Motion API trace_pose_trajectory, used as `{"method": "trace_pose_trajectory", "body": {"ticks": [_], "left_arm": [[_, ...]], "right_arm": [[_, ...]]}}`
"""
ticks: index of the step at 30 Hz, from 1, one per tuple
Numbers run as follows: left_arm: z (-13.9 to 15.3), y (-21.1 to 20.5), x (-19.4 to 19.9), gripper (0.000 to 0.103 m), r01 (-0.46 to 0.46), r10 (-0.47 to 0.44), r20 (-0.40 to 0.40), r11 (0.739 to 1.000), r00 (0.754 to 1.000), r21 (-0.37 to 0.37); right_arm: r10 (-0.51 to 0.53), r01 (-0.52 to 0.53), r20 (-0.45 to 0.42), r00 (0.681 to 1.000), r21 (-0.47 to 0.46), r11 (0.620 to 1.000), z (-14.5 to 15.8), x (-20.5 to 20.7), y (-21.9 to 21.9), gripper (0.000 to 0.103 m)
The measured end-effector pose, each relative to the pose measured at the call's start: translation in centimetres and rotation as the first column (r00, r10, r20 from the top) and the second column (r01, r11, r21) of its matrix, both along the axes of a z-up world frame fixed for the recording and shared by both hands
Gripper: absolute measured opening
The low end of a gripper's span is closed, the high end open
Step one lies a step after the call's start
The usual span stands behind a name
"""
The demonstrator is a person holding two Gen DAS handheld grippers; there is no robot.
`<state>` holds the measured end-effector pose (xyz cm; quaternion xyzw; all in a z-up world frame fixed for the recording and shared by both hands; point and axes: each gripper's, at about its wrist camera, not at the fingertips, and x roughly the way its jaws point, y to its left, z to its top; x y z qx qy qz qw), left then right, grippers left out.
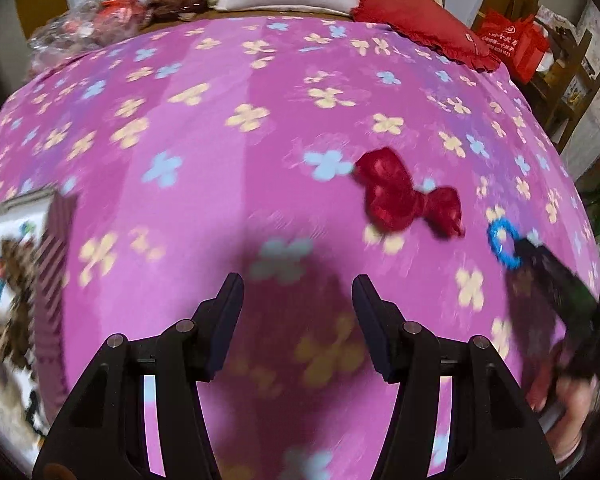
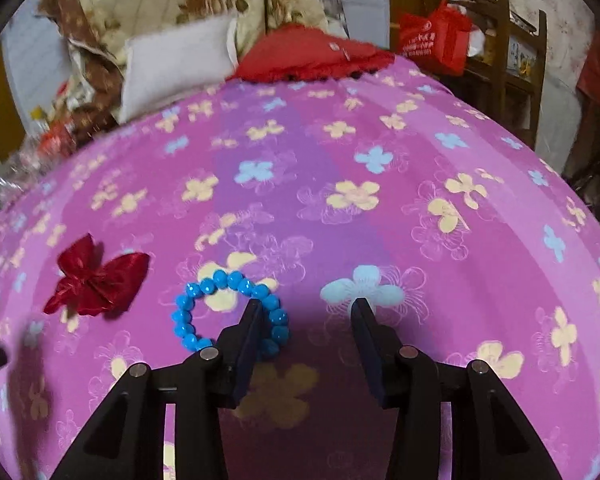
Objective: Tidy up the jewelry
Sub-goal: 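Grasp the red satin bow with left tool while right grasps the blue bead bracelet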
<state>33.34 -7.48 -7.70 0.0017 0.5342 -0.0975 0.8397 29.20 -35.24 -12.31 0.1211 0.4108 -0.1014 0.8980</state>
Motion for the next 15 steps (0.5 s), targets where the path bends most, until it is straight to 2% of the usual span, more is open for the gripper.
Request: {"method": "trace_pose_trajectory", "body": {"ticks": [2,5,10,13,15], "left_arm": [[-0.6,-1.2,1.8,0.056,0.01,-0.011,-0.028,0.999,1.0,-0.038],[-1.4,-2.6,3.8,0.056,0.016,-0.023,-0.065,0.994,0.998,-0.104],[-2.2,-4.9,5.6,0.056,0.026,-0.038,-0.077,0.988,0.996,-0.153],[-2.4,-6.1,6.1,0.056,0.043,-0.049,-0.052,0.992,0.997,-0.116],[-2.5,-6.9,6.2,0.056,0.054,-0.059,-0.047,0.994,0.997,-0.091]], "right_arm": [[0.014,-0.016,0.029,0.999,0.064,0.998,0.0,0.2,-0.4,0.045],[0.023,-0.027,0.046,0.999,0.103,0.994,0.0,0.2,-0.6,0.045],[0.069,-0.069,0.015,0.998,0.034,0.997,0.1,0.8,0.9,0.045],[0.089,-0.09,-0.006,0.996,-0.013,0.996,0.1,0.9,1.6,0.045],[0.097,-0.099,-0.028,0.995,-0.06,0.993,0.0,0.9,2.1,0.041]]}}
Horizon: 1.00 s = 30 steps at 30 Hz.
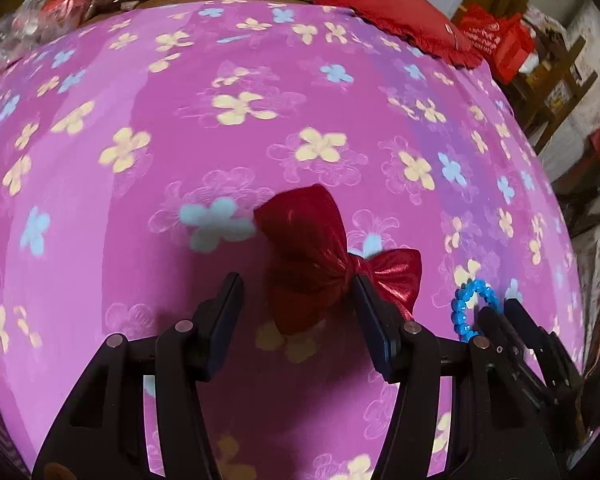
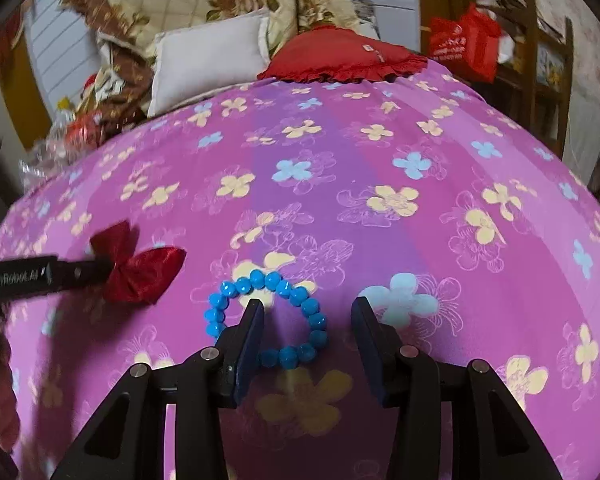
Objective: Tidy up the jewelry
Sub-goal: 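Grasp the red satin bow with left tool while right grasps the blue bead bracelet, then carry the bow and blue bracelet into the white box and open both tools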
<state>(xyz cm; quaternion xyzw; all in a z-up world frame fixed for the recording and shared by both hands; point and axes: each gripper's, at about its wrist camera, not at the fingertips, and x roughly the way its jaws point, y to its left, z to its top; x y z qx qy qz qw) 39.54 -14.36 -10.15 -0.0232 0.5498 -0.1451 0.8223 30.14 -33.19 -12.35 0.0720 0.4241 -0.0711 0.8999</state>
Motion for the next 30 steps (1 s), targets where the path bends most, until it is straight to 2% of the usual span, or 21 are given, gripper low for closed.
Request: {"method": "trace_pose_trajectory", "body": {"ticks": [1,2,3,4,6,10,13,17,19,22,25,30], "left_arm": [[-0.1,-0.2,0.0,0.055,0.001,-0.001,0.006,1.0,1.0,0.011],[-0.1,-0.6,-0.1,0.05,0.012,-0.012,0.012,0.999,1.0,0.035],[-0.3,-0.9,-0.3,0.023,0.024,-0.025,0.012,0.998,1.0,0.05],[-0.4,-1.5,-0.7,0.002,0.026,-0.029,0.024,0.993,0.999,0.118],[-0.2,-1.7,-1.4,0.002,0.042,-0.047,0.031,0.99,0.998,0.134],[1.1,-0.7,-3.4,0.002,0.034,-0.04,0.052,0.993,0.998,0.11],[2.8,0.9,-5.8,0.002,0.023,-0.029,0.083,0.997,0.996,0.078],[5.4,3.6,-9.7,0.002,0.01,-0.016,0.142,0.999,0.99,0.041],[6.4,5.4,-11.6,0.002,-0.001,-0.001,0.162,1.0,0.987,0.009],[7.3,7.8,-13.8,0.002,-0.023,0.026,0.176,0.999,0.984,-0.022],[8.2,10.4,-16.0,0.002,-0.054,0.06,0.205,0.998,0.977,-0.036],[9.0,14.6,-18.8,0.002,-0.114,0.125,0.232,0.992,0.965,-0.062]], "right_arm": [[0.003,-0.003,-0.01,1.0,-0.032,0.999,0.0,0.0,0.4,0.037],[0.011,-0.011,-0.011,1.0,-0.043,0.999,0.0,0.0,0.5,0.035],[0.019,-0.02,-0.011,1.0,-0.047,0.999,0.0,-0.1,0.7,0.029],[0.028,-0.029,-0.009,1.0,-0.05,0.998,0.0,-0.2,0.8,0.021],[0.041,-0.042,-0.004,0.999,-0.032,0.999,0.0,-0.3,0.7,0.008],[0.05,-0.052,0.022,0.999,0.087,0.995,0.1,-0.8,-0.2,0.008],[0.052,-0.064,0.066,0.996,0.201,0.978,0.4,-1.3,-0.9,0.008],[0.057,-0.098,0.158,0.986,0.261,0.96,1.7,-2.4,-1.2,0.008],[0.046,-0.104,0.182,0.982,0.32,0.942,2.2,-2.8,-1.5,0.008],[0.011,-0.08,0.166,0.986,0.416,0.906,2.4,-3.5,-2.4,0.008],[-0.011,-0.064,0.156,0.988,0.466,0.883,2.9,-4.8,-2.9,0.008],[0.002,-0.07,0.152,0.988,0.44,0.895,5.2,-7.1,-1.9,0.008]]}}
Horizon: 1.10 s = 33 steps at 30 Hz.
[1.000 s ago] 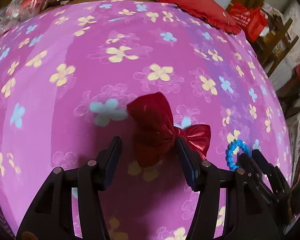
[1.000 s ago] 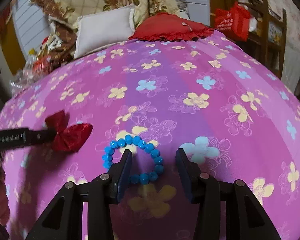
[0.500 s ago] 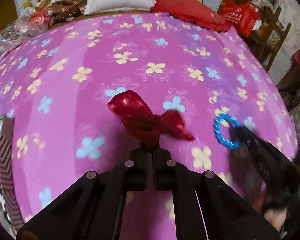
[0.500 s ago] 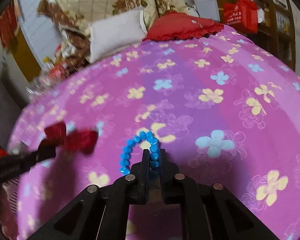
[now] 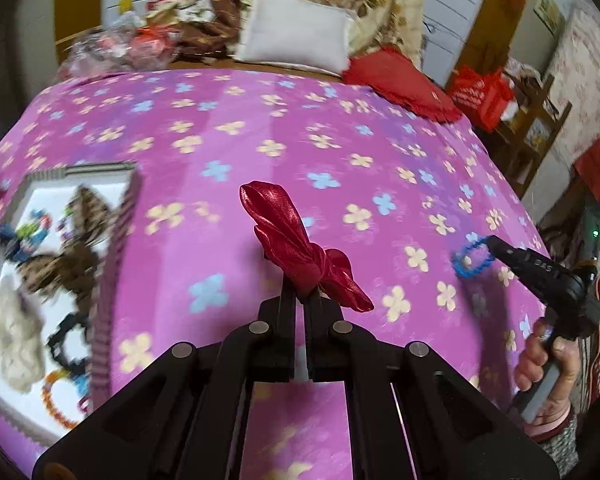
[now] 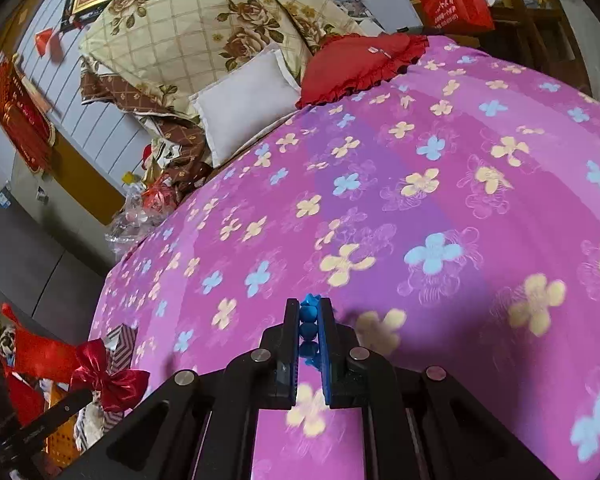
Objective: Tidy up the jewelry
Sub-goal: 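Carry the bow and blue bracelet into the white box and open both tools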
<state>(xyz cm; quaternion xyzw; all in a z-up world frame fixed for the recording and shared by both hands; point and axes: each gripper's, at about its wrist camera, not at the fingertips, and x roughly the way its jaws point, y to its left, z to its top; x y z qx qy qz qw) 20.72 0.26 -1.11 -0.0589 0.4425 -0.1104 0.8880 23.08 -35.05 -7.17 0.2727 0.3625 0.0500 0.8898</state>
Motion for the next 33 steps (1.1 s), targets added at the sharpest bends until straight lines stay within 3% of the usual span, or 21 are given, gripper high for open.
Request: {"method": "trace_pose_trajectory", "body": {"ticks": [8,15,24,29,33], "left_arm": [[0.7,8.0,-3.1,0.002,-0.125,0.127,0.039,0.991,0.991,-0.037],[0.7,15.9,-5.3,0.002,-0.27,0.274,0.067,0.961,0.959,-0.065],[-0.8,24.1,-6.7,0.002,-0.406,0.413,0.022,0.903,0.911,-0.139],[-1.7,25.9,-6.8,0.002,-0.411,0.415,-0.01,0.897,0.91,-0.164],[-2.5,26.4,-6.7,0.002,-0.374,0.373,-0.051,0.9,0.927,-0.222]], "right_arm": [[0.096,-0.091,0.043,0.994,-0.114,0.989,5.1,-2.4,6.4,0.008],[0.258,-0.241,0.057,0.965,-0.209,0.948,8.2,-2.8,15.6,0.008],[0.509,-0.487,0.022,0.86,-0.257,0.835,9.3,-2.1,30.2,0.008],[0.613,-0.588,-0.011,0.79,-0.296,0.753,8.9,-1.1,38.3,0.008],[0.655,-0.63,-0.033,0.755,-0.314,0.71,8.6,-0.1,43.1,0.008]]}}
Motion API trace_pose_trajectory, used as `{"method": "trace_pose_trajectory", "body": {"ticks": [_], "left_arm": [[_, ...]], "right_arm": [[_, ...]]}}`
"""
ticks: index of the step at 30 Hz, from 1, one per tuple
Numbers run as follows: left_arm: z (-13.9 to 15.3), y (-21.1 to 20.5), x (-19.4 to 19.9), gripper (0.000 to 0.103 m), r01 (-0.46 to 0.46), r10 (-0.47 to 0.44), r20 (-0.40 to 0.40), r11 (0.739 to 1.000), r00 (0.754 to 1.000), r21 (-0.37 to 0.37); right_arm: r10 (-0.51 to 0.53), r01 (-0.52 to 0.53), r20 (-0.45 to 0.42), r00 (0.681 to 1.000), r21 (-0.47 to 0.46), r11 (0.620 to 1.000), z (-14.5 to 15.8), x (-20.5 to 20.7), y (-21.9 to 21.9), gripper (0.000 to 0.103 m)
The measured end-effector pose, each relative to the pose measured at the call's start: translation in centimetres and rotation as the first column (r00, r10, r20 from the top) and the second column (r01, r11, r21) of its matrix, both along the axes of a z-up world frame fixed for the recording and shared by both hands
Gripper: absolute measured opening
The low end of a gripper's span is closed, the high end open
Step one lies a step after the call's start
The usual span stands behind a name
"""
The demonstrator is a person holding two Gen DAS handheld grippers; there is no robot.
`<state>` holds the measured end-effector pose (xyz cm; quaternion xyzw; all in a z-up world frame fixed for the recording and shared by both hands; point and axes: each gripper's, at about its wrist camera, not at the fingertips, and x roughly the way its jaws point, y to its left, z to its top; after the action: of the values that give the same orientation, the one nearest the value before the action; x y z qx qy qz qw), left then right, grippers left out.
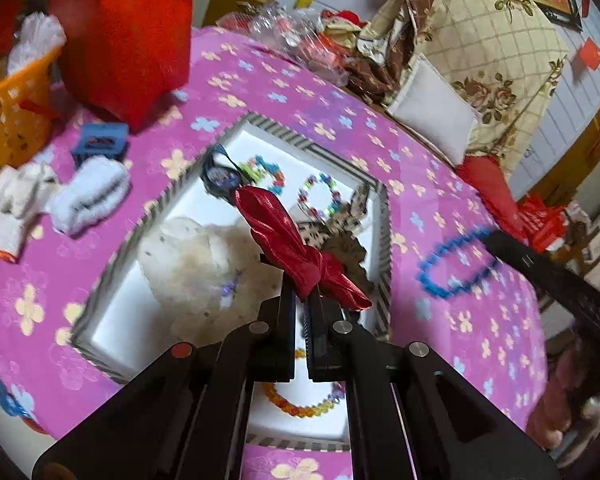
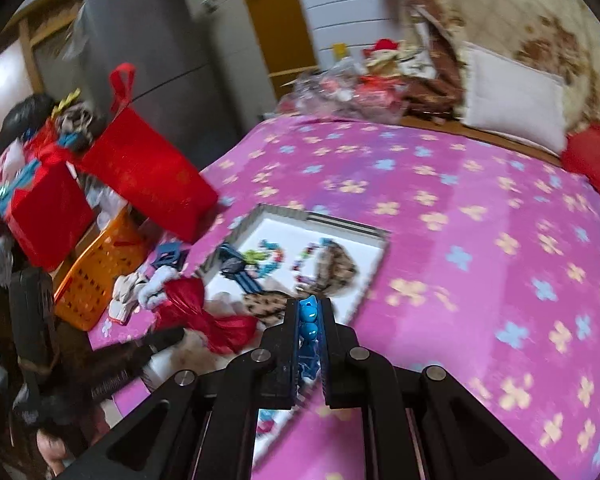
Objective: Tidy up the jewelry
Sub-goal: 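Carry the bow and blue bracelet into the white box and open both tools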
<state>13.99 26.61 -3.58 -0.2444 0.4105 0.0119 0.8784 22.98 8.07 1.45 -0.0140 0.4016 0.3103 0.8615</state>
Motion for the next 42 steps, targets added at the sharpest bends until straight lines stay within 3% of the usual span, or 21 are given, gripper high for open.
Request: {"method": "trace_pose_trajectory", "body": {"ticks": [5,10,24,33,36,38,40,42], "left_arm": [[-1.1,-0.6,0.2,0.002,0.053,-0.052,-0.072,0.998,0.996,0.014],[-2.8,-1.2,0.3,0.002,0.095,-0.1,-0.138,0.995,0.985,-0.038],[-5.2,-2.3,1.1,0.002,0.112,-0.11,-0.203,0.994,0.973,-0.002],[-5.4,-1.0,1.4,0.003,0.071,-0.078,-0.206,0.997,0.975,-0.04],[-5.3,-0.7,1.3,0.01,0.06,-0.069,-0.203,0.997,0.977,-0.049],[-5.4,-0.5,1.5,0.014,0.053,-0.064,-0.201,0.997,0.977,-0.06],[-5.4,-0.5,1.6,0.022,0.044,-0.058,-0.195,0.996,0.979,-0.074],[-5.3,-0.4,1.6,0.029,0.041,-0.056,-0.187,0.996,0.981,-0.083]], "right_arm": [[0.04,-0.041,-0.019,0.999,-0.031,0.999,-0.6,1.3,4.2,0.008],[0.067,-0.069,-0.039,0.997,-0.077,0.995,-1.1,4.0,7.8,0.008],[0.021,-0.037,-0.111,0.994,-0.148,0.988,-5.1,14.0,16.7,0.008],[-0.054,0.013,-0.197,0.979,-0.201,0.98,-8.7,16.8,15.2,0.008],[-0.074,0.03,-0.221,0.973,-0.198,0.98,-9.2,17.0,13.8,0.009],[-0.085,0.045,-0.208,0.974,-0.19,0.981,-8.8,16.9,12.9,0.016],[-0.094,0.064,-0.176,0.98,-0.171,0.983,-7.9,16.5,12.0,0.049],[-0.108,0.085,-0.132,0.985,-0.167,0.982,-6.9,16.0,11.3,0.056]]}}
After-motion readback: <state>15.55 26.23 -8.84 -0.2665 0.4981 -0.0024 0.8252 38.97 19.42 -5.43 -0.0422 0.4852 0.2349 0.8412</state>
